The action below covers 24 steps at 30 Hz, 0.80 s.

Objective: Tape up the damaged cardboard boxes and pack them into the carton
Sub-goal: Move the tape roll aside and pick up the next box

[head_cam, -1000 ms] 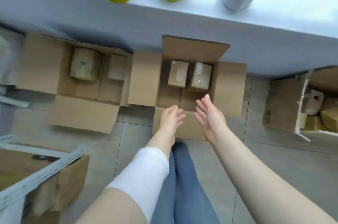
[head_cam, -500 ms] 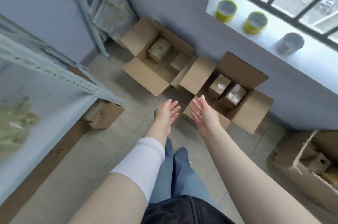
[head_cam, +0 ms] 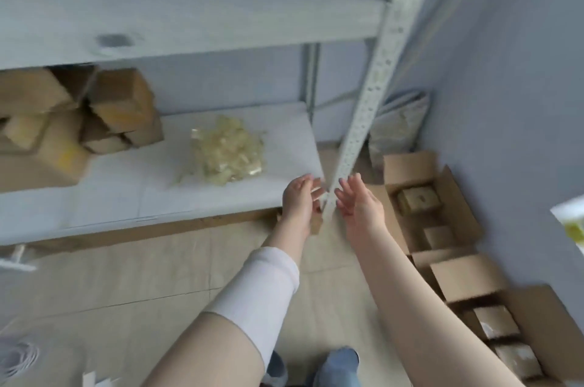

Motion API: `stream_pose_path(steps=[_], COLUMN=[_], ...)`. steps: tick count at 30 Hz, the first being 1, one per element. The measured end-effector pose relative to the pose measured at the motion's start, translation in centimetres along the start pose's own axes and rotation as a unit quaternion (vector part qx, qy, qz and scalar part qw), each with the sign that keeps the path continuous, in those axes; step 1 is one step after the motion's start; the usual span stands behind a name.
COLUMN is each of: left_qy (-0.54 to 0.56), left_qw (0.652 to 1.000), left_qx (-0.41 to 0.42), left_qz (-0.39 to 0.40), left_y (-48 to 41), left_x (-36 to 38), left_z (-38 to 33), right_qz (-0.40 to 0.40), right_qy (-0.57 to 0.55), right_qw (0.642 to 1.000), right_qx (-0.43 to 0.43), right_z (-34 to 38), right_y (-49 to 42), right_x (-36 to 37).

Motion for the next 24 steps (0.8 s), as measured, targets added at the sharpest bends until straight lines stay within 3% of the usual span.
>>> stream_pose_path(steps=[5, 12, 18, 24], left_qy=[-0.006, -0.010, -0.034, -0.056], left_qw=[0.985, 0.929, 0.898, 0.864], left_qx=[0.173, 0.370, 0.432, 0.470], left_qz=[0.021, 0.011, -0.074, -0.173], left_y=[1.2, 2.1, -1.0, -5.0], left_x=[-5.7, -10.0, -13.2, -19.4], left_z=[-12.4, -29.5, -40.4, -48.7], right_qz=[0.115, 0.246, 0.340, 0.368], right_qy=[0.007, 0.003, 0.064, 0.148], right_qw=[0.992, 0.960, 0.923, 0.905], right_qx=[-0.059, -0.133, -0.166, -0.153], right_z=[2.7, 11.6, 17.3, 17.7], right_y=[4.4, 7.1, 5.0, -0.1], right_x=[13.6, 29.7, 39.8, 48.9])
Point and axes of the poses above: each hand's wrist, its own y-axis away from the middle knuckle, its own x-axis out of the palm, z = x × y, the point moved 5 cm from there along -y, towards the middle knuckle, and after that the axes turned 2 degrees about -y, right-handed, at the moved point
